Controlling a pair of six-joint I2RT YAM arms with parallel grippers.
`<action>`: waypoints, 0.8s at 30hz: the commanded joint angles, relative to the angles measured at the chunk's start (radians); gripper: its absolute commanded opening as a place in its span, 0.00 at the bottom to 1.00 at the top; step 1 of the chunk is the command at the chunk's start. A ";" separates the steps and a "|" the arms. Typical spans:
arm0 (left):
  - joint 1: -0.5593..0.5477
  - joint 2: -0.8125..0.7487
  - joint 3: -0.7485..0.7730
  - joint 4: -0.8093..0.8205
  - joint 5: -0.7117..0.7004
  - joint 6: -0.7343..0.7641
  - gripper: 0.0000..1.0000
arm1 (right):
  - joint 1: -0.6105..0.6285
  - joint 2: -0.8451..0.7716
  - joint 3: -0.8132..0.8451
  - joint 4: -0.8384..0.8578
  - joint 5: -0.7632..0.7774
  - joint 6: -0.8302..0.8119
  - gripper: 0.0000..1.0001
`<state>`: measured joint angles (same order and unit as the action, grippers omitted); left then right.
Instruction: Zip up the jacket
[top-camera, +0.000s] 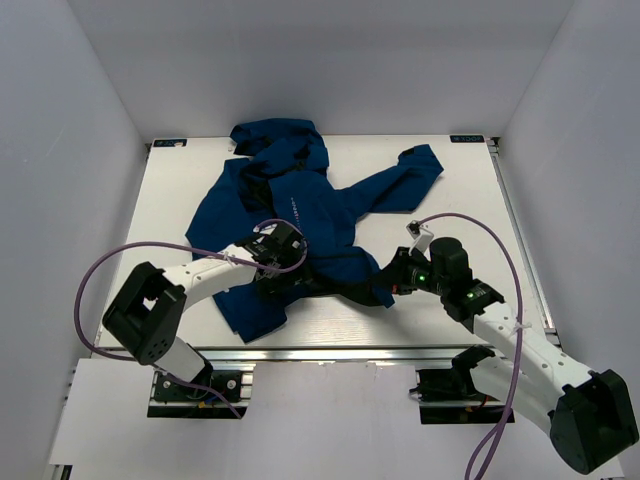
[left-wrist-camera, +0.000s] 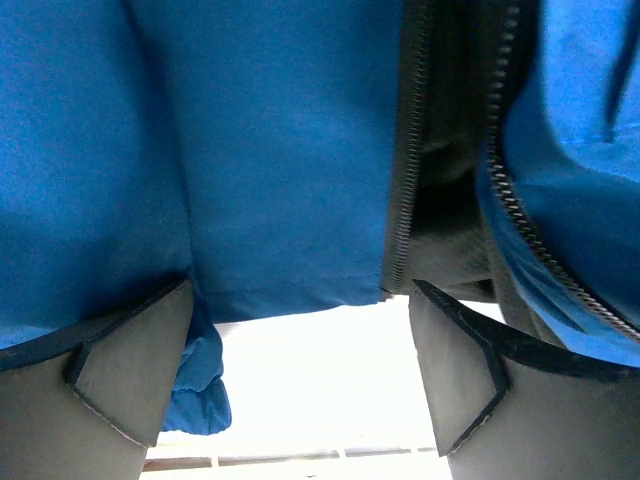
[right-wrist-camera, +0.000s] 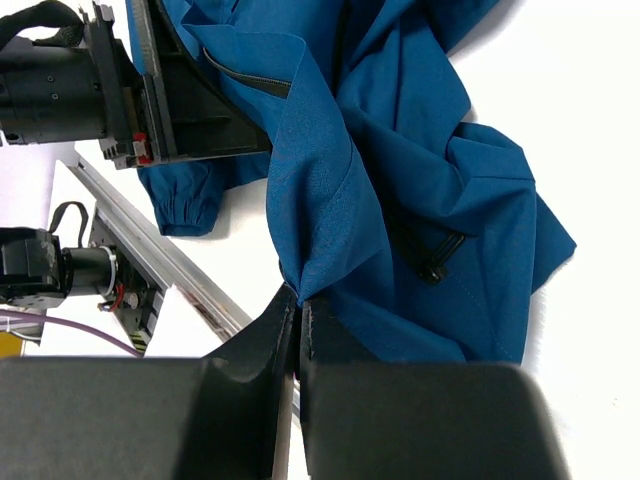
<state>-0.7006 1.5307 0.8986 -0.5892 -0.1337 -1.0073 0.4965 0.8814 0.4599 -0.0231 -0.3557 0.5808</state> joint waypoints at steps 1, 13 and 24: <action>-0.002 0.005 0.013 -0.031 -0.037 0.001 0.98 | -0.007 0.008 -0.003 0.060 -0.023 0.001 0.00; -0.002 0.103 0.030 0.060 0.009 0.026 0.86 | -0.006 -0.002 -0.003 0.048 -0.014 -0.004 0.00; -0.002 0.102 0.013 0.060 0.016 0.030 0.59 | -0.009 -0.001 -0.010 0.045 0.009 -0.003 0.00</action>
<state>-0.7002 1.6226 0.9245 -0.5648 -0.1383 -0.9764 0.4934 0.8898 0.4599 -0.0170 -0.3649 0.5835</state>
